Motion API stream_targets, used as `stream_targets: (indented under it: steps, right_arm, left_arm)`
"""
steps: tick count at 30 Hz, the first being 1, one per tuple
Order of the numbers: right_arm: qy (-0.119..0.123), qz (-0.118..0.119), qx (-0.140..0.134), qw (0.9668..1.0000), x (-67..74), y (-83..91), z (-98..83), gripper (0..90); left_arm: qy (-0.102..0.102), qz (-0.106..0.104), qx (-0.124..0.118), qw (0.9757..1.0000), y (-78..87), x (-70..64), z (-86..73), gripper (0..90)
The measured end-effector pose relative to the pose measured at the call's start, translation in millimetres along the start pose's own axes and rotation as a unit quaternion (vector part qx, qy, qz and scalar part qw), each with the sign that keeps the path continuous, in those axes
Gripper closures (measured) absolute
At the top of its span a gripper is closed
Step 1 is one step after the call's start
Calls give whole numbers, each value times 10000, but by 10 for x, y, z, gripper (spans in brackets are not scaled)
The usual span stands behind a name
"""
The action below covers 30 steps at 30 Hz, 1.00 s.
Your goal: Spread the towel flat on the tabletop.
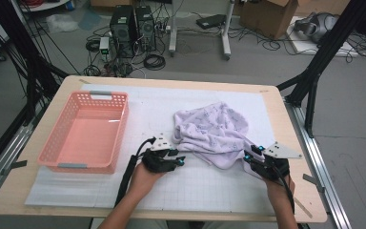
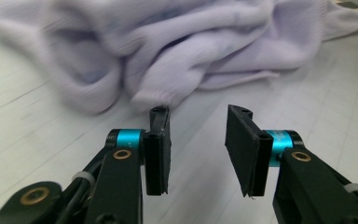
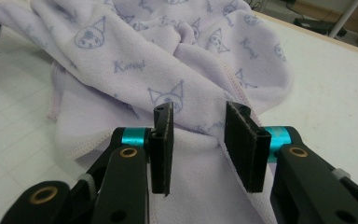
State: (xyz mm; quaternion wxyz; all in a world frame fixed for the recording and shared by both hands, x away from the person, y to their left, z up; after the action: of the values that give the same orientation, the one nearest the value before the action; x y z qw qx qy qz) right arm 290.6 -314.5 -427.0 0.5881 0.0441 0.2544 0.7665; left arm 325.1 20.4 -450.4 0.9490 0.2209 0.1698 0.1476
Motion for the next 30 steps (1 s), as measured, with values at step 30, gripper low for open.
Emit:
stream_targets:
  steps: [30]
  right_arm:
    - [-160,28,64,9998,-29,53,-72,616]
  left_arm:
    - [-264,-251,754,9965,-355,-142,87,856]
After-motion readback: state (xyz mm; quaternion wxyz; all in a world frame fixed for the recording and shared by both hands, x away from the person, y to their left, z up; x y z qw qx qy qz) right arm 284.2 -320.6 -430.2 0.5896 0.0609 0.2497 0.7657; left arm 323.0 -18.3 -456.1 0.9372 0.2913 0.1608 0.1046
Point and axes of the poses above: each handheld gripper's, and its own axes: y roughly backward along the jaws, z roughly out of its top, x roughly to its left, the point moved 2 cm from there along -y, roughly forward along the jaws, and after that the axes turned 15 degrees about -z, right-handed, at the moved point
